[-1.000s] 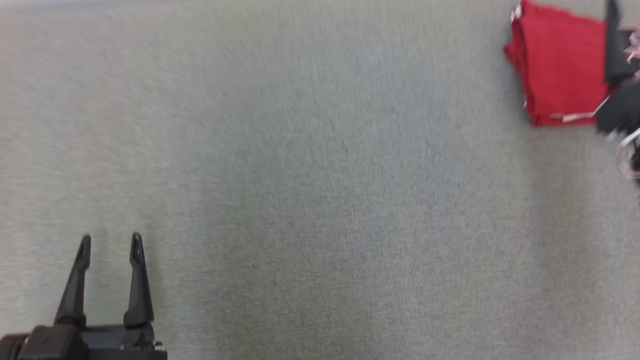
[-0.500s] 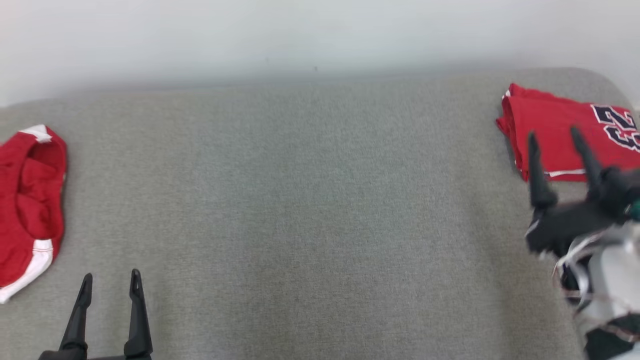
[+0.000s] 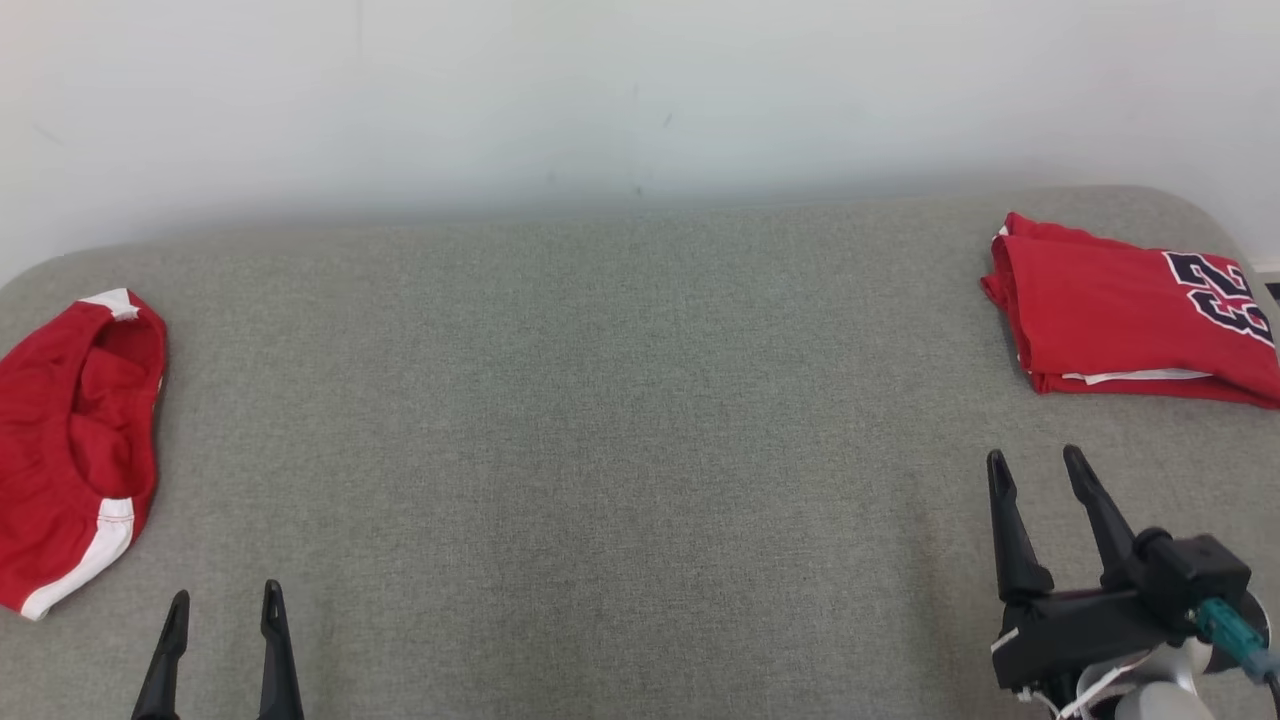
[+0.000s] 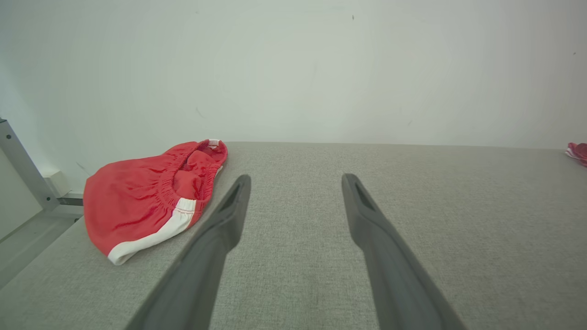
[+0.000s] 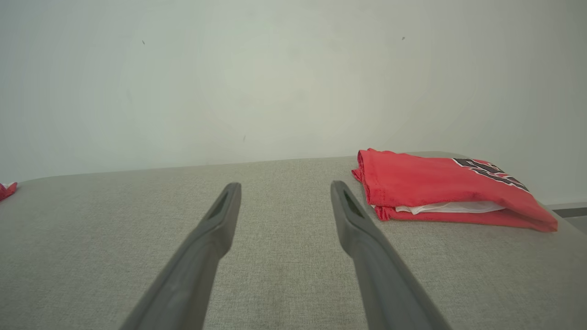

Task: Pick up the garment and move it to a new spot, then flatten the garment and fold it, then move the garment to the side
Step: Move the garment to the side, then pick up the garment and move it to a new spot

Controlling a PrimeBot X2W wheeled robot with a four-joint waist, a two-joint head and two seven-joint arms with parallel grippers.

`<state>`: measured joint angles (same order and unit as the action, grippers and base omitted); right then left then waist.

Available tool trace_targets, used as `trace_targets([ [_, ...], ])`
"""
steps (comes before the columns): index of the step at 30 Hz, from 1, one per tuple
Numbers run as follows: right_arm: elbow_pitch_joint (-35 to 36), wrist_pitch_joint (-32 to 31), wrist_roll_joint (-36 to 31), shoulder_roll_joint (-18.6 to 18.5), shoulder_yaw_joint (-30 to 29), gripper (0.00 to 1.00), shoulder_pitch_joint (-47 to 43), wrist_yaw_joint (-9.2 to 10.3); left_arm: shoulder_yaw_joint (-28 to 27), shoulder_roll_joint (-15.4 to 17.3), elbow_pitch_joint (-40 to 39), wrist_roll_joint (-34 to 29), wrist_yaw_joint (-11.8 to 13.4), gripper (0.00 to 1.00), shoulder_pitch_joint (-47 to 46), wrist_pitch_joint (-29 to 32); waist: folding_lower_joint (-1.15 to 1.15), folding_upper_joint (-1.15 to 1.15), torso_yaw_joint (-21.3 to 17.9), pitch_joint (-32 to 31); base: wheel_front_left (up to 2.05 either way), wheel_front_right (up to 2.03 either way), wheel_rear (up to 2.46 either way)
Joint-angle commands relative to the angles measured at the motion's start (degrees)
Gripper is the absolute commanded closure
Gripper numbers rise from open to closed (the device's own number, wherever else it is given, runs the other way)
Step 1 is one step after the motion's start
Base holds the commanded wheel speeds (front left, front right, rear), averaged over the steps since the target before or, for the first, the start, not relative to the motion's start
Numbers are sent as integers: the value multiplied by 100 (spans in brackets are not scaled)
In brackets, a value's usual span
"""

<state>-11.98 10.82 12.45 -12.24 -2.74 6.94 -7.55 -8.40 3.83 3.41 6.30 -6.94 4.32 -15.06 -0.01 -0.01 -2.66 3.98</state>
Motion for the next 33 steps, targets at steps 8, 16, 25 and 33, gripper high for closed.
trace_targets([
  [8,294,260,14,241,71,0,-622,15,-58,-32,144,-119,-8,0,195,-16,1,1,-8,-237,0,0,0],
  [16,268,406,-36,385,223,0,-884,15,-50,-53,167,-179,-17,0,294,-16,1,1,25,-365,0,0,0],
  [25,191,439,-39,517,283,0,-992,15,50,-49,298,-234,-33,0,261,-16,1,1,134,-405,0,0,0],
  [33,222,442,-75,533,358,0,-1004,15,83,22,451,-270,-41,0,234,-16,1,1,180,-409,0,0,0],
])
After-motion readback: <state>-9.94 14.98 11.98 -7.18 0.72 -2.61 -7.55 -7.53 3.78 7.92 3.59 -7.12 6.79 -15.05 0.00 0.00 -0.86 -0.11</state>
